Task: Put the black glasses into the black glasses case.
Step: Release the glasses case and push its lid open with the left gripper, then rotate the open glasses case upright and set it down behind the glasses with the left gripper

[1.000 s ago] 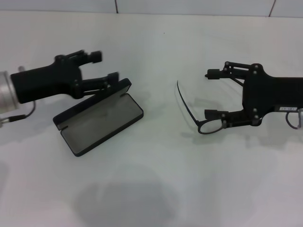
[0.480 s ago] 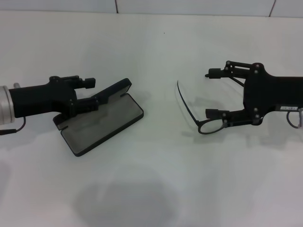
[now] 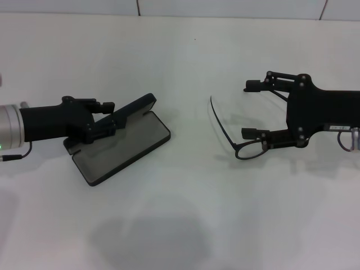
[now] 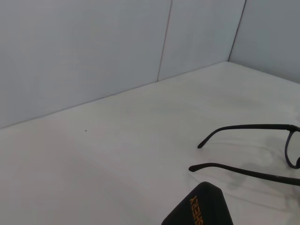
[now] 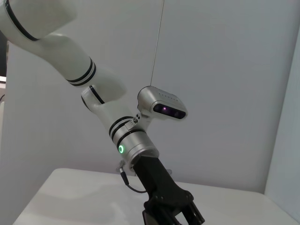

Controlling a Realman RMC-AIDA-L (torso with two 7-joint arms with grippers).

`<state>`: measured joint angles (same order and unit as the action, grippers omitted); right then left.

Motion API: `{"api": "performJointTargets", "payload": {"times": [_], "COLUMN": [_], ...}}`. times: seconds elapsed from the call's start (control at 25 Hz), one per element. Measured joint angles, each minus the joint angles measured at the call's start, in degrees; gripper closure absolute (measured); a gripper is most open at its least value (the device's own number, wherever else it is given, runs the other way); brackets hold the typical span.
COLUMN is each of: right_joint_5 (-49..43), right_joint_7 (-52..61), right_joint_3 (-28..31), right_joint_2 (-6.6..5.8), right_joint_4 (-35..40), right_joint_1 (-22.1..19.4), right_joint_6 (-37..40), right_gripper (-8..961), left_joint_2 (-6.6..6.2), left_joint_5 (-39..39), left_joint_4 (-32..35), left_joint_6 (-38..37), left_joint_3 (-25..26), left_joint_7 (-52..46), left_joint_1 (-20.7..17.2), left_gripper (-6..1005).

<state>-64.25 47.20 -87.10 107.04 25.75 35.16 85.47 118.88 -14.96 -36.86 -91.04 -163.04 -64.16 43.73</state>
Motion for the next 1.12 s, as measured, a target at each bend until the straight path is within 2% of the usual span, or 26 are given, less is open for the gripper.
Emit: {"api": "performJointTargets", "payload": {"times": [0.44, 0.6, 0.76, 0.84, 0.88, 1.12], "right_joint_5": [-0.97, -5.20, -7.36, -7.97, -8.15, -8.88], "right_joint_7": [-0.27, -0.27, -0.27, -0.27, -0.27, -2.53], "right_joint_3": [-0.15, -0.12, -0.09, -0.09, -0.09, -0.06], "right_joint_2": [0.16, 0.87, 1.90, 2.28, 2.41, 3.86], "right_joint_4": [0.51, 3.25, 5.52, 5.87, 5.94, 5.77], "right_joint_1": [-0.01, -0.78, -1.82, -2.00, -2.09, -3.08], "right_joint_6": [0.12, 0.66, 0.47, 0.30, 0.30, 0.59], "right_gripper": [97, 97, 98, 98, 98, 97], "left_joint_2": [-0.51, -0.62, -1.06, -1.20, -1.19, 0.23], "left_joint_5": [-0.30, -1.18, -2.00, -1.90, -1.63, -0.15], "left_joint_4": [-0.07, -0.07, 0.27, 0.46, 0.49, 1.71], "left_joint_6": [0.09, 0.09, 0.10, 0.14, 0.18, 4.83], "left_joint_3": [0.00, 0.00, 0.00, 0.01, 0.00, -0.05], "left_joint_7": [-0.01, 1.05, 3.39, 4.30, 4.81, 11.15], "left_joint_1": [0.45, 1.63, 4.19, 5.80, 6.94, 12.51], "left_gripper": [613, 658, 705, 789, 789, 789]}}
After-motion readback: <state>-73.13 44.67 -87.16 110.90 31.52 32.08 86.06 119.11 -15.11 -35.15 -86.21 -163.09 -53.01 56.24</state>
